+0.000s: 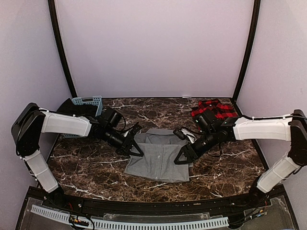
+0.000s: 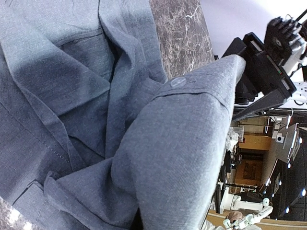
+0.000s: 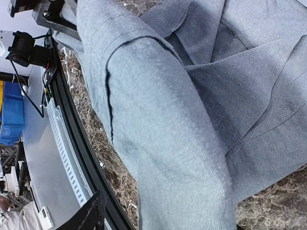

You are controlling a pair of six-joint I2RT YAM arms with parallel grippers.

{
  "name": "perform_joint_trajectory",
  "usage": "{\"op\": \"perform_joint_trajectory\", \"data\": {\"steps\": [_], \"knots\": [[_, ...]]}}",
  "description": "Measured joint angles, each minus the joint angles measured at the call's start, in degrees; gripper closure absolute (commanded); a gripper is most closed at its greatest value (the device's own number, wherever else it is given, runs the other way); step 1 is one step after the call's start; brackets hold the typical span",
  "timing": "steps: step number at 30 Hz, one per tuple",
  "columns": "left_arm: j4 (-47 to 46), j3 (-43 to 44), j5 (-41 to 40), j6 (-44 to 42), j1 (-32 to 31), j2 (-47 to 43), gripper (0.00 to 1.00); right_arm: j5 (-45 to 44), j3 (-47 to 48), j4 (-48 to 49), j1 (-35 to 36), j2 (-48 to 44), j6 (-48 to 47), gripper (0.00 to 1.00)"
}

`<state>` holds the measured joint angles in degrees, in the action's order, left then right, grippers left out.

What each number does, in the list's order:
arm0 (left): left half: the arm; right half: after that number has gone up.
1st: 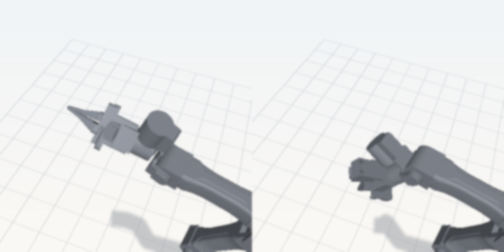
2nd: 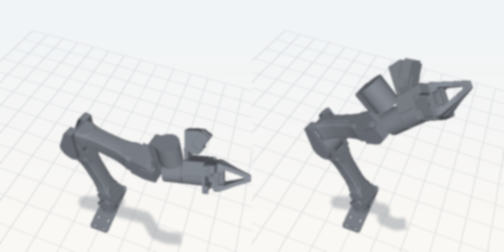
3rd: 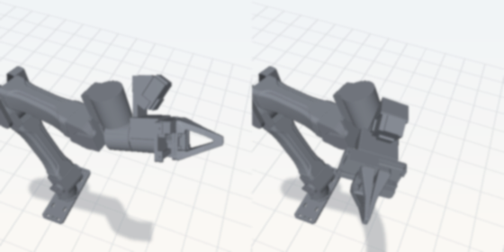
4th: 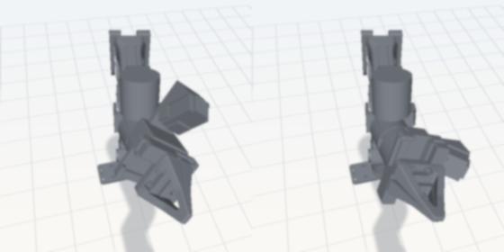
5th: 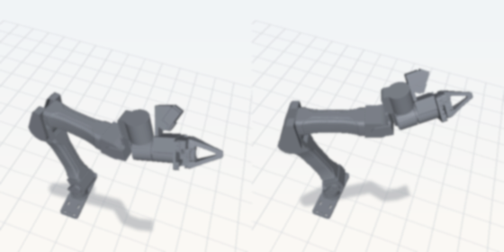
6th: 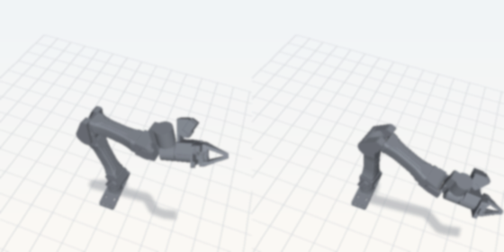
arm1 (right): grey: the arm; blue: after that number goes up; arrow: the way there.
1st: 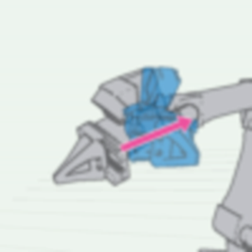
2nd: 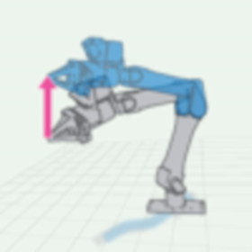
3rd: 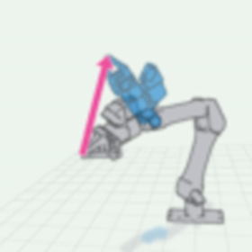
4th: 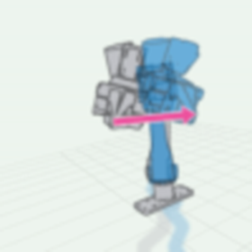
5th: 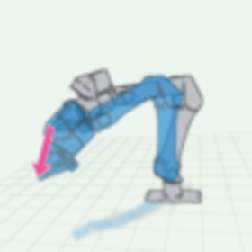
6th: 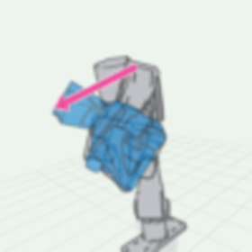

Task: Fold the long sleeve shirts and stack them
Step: Fold the 2/3-rectangle-folded shirt at the center of the board.

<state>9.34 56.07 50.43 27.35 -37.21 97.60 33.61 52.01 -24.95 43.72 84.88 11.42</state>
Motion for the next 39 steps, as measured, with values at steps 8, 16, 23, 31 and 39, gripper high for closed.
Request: {"op": "perform_joint_trajectory", "data": {"steps": [8,16,23,31,39], "knots": [[-2.3,0.0,1.9,0.1,0.6,0.4,1.0,3.3,-6.9,12.3,-2.0,3.2,2.6,0.57],[-7.6,-2.4,3.2,0.0,1.5,0.3,0.73,10.7,-12.3,25.3,-2.2,3.3,7.0,1.0],[-14.8,-9.2,0.6,-1.0,1.5,-3.0,0.39,15.2,-12.3,26.6,-2.5,2.1,7.6,1.0],[-31.3,-17.9,-0.7,-0.1,1.5,-7.3,0.12,19.8,-12.3,26.2,-2.9,0.3,7.9,1.0],[-48.8,-21.2,1.3,3.4,1.5,-2.1,0.13,21.9,-12.3,26.3,-3.4,-1.0,9.3,1.0]]}}
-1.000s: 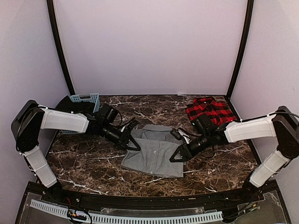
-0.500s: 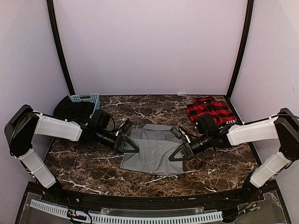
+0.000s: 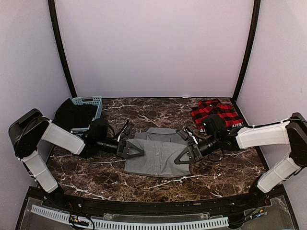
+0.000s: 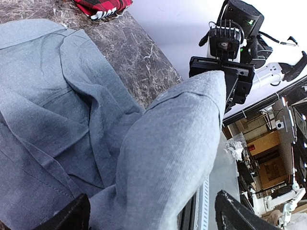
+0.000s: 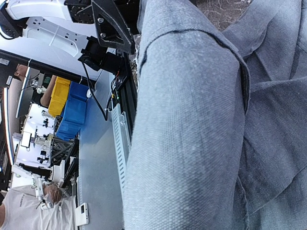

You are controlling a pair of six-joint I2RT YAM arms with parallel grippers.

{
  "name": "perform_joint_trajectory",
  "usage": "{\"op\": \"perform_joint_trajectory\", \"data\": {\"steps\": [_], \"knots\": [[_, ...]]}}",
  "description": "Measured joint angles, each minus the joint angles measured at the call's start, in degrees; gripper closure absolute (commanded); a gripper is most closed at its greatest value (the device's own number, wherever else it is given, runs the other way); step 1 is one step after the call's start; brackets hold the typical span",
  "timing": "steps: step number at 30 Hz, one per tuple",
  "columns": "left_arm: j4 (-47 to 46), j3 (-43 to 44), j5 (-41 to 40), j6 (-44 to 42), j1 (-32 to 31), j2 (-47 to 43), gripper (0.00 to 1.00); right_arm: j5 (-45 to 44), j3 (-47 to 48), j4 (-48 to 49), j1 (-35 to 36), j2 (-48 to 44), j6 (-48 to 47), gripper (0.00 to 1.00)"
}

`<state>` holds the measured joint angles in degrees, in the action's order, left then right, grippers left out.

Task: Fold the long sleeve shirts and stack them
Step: Fold the 2/3-rectangle-folded shirt at the center of the board.

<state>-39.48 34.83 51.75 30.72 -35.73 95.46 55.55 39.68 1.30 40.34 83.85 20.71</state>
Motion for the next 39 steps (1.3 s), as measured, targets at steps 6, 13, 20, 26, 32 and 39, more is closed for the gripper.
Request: {"op": "perform_joint_trajectory", "data": {"steps": [6,13,20,26,32,39], "knots": [[-6.7,-0.6,0.5,0.3,-1.1,2.0,0.43,0.6,0.0,0.6,-0.8,-0.6,1.0,1.0],[-11.1,-1.7,1.8,3.1,-2.0,2.5,1.0,1.0,0.0,0.2,-1.4,-0.7,1.3,1.0],[-5.6,-3.0,0.1,5.6,-2.2,-4.5,1.0,0.7,-0.6,-2.0,-1.5,-4.0,3.1,1.0],[2.6,-4.3,-2.6,8.0,-6.3,-13.5,1.0,0.2,-3.2,-3.0,-0.1,-10.5,7.2,1.0],[9.6,-5.3,-6.2,11.2,-10.7,-20.9,1.0,0.0,-5.4,-3.1,2.5,-15.8,12.5,1.0],[14.4,-4.1,-10.6,13.1,-11.0,-21.2,1.0,-0.4,-3.1,-4.3,1.3,-12.2,12.9,1.0]]}}
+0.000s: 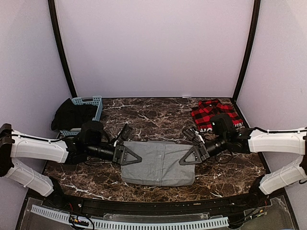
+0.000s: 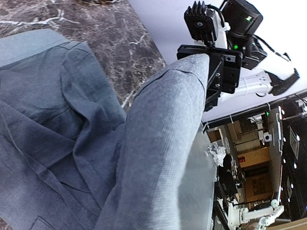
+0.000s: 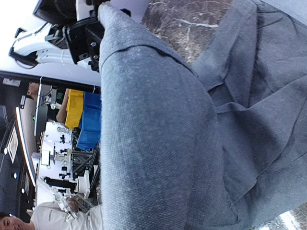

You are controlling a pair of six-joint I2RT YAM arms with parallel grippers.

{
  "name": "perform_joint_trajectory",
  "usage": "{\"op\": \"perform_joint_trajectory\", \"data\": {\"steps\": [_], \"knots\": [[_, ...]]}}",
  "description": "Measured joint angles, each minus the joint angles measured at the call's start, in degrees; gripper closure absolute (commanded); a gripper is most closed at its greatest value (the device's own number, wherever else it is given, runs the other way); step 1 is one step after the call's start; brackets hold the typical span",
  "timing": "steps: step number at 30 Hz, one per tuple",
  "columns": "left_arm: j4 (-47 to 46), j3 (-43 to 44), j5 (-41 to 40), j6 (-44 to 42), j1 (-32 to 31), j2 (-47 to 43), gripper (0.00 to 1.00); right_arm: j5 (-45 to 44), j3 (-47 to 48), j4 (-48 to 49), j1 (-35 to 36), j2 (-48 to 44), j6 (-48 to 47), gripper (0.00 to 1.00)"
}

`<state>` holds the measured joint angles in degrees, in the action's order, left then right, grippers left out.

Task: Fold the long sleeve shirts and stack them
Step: Fold the 2/3-rectangle-folded shirt at the center of the board.

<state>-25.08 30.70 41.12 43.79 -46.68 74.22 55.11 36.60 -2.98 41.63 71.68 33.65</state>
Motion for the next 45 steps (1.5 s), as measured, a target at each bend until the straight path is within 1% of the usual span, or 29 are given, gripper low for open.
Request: {"op": "perform_joint_trajectory", "data": {"steps": [8,15,19,22,26,28,31,37,40,45], "knots": [[4.5,5.4,-5.7,-0.1,3.7,10.0,1.0,0.4,8.2,-5.8,-4.9,13.8,-5.9,1.0],[4.6,10.9,-7.3,-2.9,6.8,17.7,0.97,0.6,13.3,-7.8,-8.5,22.5,-11.7,0.83],[3.9,12.4,-7.7,-3.9,7.9,23.6,0.96,0.4,15.2,-7.8,-10.7,27.6,-14.2,0.69],[3.5,12.4,-8.6,-4.0,8.5,26.2,0.95,0.3,16.3,-7.0,-12.1,30.7,-14.9,0.62],[1.0,12.4,-9.4,-3.9,9.2,28.2,0.91,0.6,16.5,-3.7,-13.3,33.3,-13.9,0.51],[-0.8,12.5,-9.4,-3.7,9.4,29.3,0.89,0.9,16.2,-1.4,-13.5,33.6,-12.5,0.48],[-3.8,12.5,-9.0,-2.9,9.5,30.8,0.87,1.6,14.9,3.0,-13.5,33.6,-10.6,0.47],[-7.5,13.1,-8.9,-1.9,9.6,32.6,0.8,0.7,10.3,8.6,-13.5,33.2,-7.3,0.55],[-8.0,13.6,-9.3,-2.2,9.6,32.6,0.78,-1.9,9.1,9.0,-13.5,32.7,-6.7,0.57],[-5.7,15.1,-11.9,-4.4,9.6,32.6,0.74,-9.9,8.8,7.1,-13.5,29.3,-7.7,0.57]]}}
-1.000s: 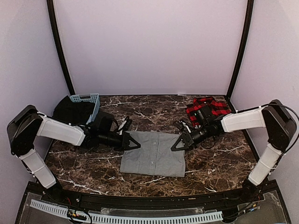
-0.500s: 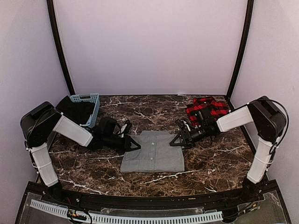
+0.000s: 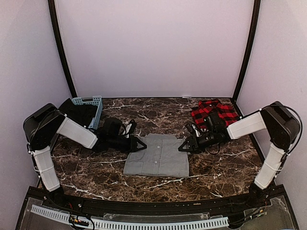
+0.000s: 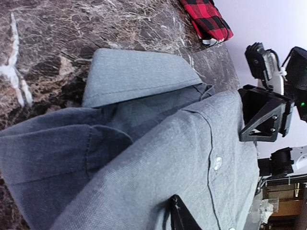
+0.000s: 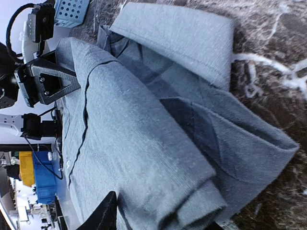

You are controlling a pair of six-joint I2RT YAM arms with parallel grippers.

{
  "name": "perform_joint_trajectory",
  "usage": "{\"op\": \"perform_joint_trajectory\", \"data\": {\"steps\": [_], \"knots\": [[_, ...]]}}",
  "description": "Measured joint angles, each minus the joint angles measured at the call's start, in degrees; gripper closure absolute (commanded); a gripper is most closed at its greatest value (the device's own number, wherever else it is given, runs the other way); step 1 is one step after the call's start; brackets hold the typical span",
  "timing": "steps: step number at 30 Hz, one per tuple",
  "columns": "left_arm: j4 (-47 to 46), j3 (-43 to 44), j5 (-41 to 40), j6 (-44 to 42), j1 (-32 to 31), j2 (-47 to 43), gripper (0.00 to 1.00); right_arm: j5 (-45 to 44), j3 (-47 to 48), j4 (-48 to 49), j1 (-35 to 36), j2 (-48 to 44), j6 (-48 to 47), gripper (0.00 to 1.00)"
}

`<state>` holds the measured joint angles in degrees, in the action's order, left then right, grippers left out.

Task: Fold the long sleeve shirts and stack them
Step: Fold the 2/3-rectangle-folded shirt at the center of the board.

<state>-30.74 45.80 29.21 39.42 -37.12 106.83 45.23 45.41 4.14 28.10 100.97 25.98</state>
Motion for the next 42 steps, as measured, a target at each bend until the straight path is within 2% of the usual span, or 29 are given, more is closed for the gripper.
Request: {"op": "perform_joint_trajectory", "data": {"steps": [5,12,17,22,26,32,36,42], "knots": [[6.0,2.1,-4.7,-3.5,0.0,0.0,0.69,-7.9,0.3,-4.5,0.0,-3.1,-2.2,0.57],[13.1,2.9,-11.5,-8.5,0.0,-2.4,0.55,-18.3,0.5,-12.2,0.9,-8.3,-4.5,0.57],[16.2,2.9,-15.5,-11.1,0.0,-5.1,0.48,-24.3,0.5,-16.3,4.3,-14.1,-4.7,0.55],[17.2,2.9,-17.6,-12.7,0.0,-7.6,0.46,-25.8,1.7,-16.2,8.5,-16.8,-4.2,0.55],[16.4,2.8,-17.0,-13.5,0.0,-9.0,0.45,-25.4,4.5,-13.9,10.5,-14.6,-4.0,0.55],[12.6,2.4,-12.9,-13.6,0.0,-9.0,0.45,-24.9,9.7,-9.9,11.2,-4.9,-4.3,0.57],[11.1,3.6,-11.5,-13.6,0.0,-6.3,0.45,-26.0,9.9,-9.9,11.2,-1.3,-4.3,0.57],[11.0,7.2,-12.9,-13.9,0.0,-1.6,0.44,-28.5,7.2,-8.4,11.2,-1.0,-4.2,0.57]]}}
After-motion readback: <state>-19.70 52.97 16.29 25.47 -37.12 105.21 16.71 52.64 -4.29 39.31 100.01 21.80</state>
